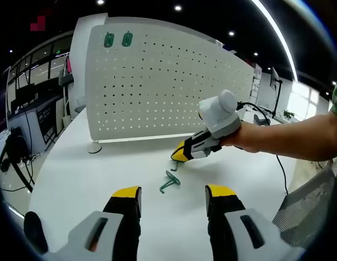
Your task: Insert the hook assembly into the mounting plate slot until the hook locks in place.
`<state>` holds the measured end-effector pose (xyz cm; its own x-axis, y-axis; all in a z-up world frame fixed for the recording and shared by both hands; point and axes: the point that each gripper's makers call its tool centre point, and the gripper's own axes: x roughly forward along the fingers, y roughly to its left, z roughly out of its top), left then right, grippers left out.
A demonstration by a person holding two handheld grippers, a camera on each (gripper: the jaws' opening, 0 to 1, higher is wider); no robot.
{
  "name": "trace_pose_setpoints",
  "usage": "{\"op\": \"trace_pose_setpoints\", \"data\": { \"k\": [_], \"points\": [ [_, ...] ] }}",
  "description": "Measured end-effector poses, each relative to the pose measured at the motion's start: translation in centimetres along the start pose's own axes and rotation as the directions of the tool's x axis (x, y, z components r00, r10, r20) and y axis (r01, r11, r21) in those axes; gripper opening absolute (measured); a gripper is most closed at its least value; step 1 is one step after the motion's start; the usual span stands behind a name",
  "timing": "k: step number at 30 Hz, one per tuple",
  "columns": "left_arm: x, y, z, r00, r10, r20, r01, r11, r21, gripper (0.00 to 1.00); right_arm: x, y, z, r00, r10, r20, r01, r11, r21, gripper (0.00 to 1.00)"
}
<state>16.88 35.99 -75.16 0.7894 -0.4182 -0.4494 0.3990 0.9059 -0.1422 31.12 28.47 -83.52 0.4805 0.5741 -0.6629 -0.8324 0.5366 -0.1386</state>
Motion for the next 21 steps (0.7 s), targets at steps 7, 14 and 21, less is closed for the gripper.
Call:
{"op": "trace_pose_setpoints", "data": {
  "k": [7,14,21],
  "points": [
    [0.0,0.0,0.1,1.000,-0.002,0.001,0.002,1.000,0.001,0.49,-0.2,-0.1,0.1,1.000,-0.001,0.006,0.001,1.000,0.004,0.00],
    [0.0,-0.1,0.1,1.000,-0.005,0.001,0.005,1.000,0.004,0.48,-1.3,-0.3,1.2,0.999,-0.007,0.054,0.006,1.000,0.031,0.00],
    [0.0,-0.2,0.2,1.000,-0.007,0.005,0.007,1.000,0.008,0.48,-2.4,-0.1,2.6,0.994,-0.003,0.113,-0.007,0.996,0.087,0.00]
  ]
}}
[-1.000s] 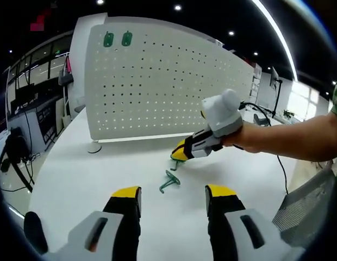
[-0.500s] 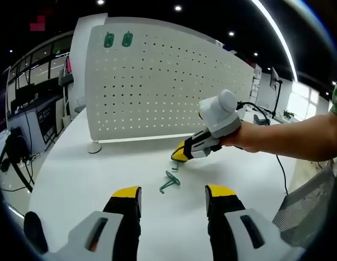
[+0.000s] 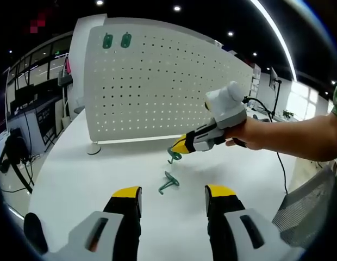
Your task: Insert the hook assembly into the mounting plate slot until the hook locks in place.
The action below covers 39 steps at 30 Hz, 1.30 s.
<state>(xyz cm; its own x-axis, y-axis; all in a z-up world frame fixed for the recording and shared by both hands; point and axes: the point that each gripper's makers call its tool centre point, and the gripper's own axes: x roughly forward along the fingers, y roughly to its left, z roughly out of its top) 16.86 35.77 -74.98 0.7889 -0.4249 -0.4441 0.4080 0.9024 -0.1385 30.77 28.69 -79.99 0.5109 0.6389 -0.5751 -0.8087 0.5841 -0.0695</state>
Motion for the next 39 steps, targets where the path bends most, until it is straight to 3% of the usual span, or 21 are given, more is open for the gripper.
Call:
{"op": "trace_pose_setpoints", "data": {
  "k": [10,27,39],
  "points": [
    [-0.2,0.0,0.5,1.000,0.005,0.020,-0.005,1.000,0.004,0.47,-2.0,1.9,2.9,0.993,0.047,0.113,-0.061,0.990,0.127,0.00],
    [-1.2,0.6,2.0,0.996,0.028,0.086,-0.025,0.999,-0.031,0.46,-5.9,5.5,7.4,0.970,0.065,0.234,-0.085,0.993,0.079,0.00],
    [-2.0,-0.1,4.7,0.990,0.012,0.144,-0.012,1.000,-0.002,0.45,-9.5,7.0,9.4,0.949,0.054,0.312,-0.079,0.994,0.070,0.00]
  ]
}}
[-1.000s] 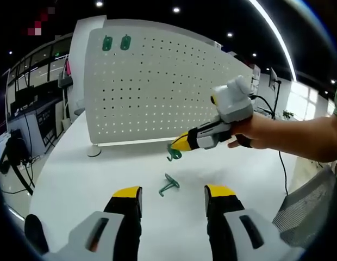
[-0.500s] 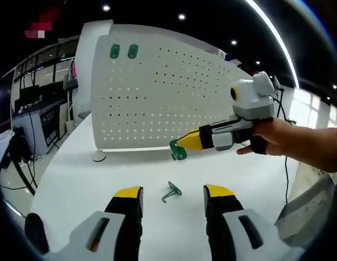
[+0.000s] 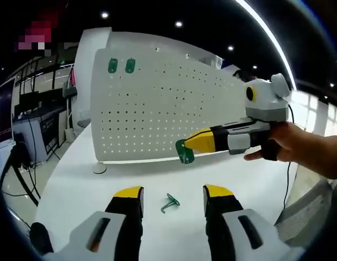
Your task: Insert the hook assembly into the mounting plate slot until the hook locks in place.
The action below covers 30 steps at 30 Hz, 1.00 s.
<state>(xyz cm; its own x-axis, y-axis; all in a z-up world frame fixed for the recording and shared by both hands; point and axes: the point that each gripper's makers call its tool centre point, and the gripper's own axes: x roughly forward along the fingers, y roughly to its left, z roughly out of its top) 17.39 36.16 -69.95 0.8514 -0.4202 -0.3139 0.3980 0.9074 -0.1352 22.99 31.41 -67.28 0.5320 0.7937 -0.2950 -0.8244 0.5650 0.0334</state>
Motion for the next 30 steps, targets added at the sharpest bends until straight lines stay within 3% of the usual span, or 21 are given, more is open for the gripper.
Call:
{"op": "trace_pose_setpoints", "data": {
  "k": [9,30],
  "points": [
    [0.0,-1.4,2.8,0.998,-0.035,0.058,0.034,0.999,0.019,0.43,-2.0,0.2,0.9,0.999,-0.024,0.045,0.023,0.999,0.035,0.00],
    [0.7,-4.2,6.7,0.983,-0.112,0.143,0.109,0.994,0.032,0.33,-4.8,0.9,4.1,0.988,-0.048,0.144,0.036,0.996,0.081,0.00]
  ]
}}
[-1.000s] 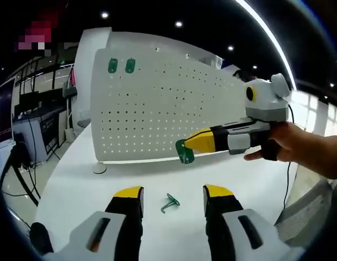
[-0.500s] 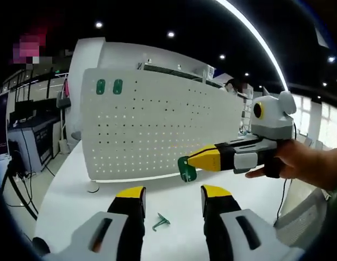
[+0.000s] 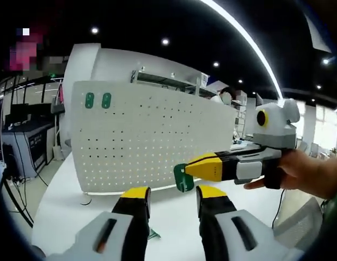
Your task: Insert the hook assembly into the mounting plate slot until the hook locks in place.
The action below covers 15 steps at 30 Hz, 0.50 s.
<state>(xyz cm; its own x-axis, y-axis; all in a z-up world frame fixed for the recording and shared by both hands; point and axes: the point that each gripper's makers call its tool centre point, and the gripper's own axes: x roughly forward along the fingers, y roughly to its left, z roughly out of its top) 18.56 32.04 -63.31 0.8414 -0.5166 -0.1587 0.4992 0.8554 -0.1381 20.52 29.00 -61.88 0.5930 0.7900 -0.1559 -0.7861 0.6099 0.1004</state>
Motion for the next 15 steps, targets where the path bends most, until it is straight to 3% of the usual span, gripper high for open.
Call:
{"op": "trace_pose_setpoints", "data": {
  "k": [15],
  "points": [
    [0.5,-1.0,1.4,0.998,-0.045,0.041,0.045,0.999,0.011,0.17,-0.3,0.4,0.9,0.999,0.019,0.034,-0.021,0.998,0.057,0.00]
  ]
}}
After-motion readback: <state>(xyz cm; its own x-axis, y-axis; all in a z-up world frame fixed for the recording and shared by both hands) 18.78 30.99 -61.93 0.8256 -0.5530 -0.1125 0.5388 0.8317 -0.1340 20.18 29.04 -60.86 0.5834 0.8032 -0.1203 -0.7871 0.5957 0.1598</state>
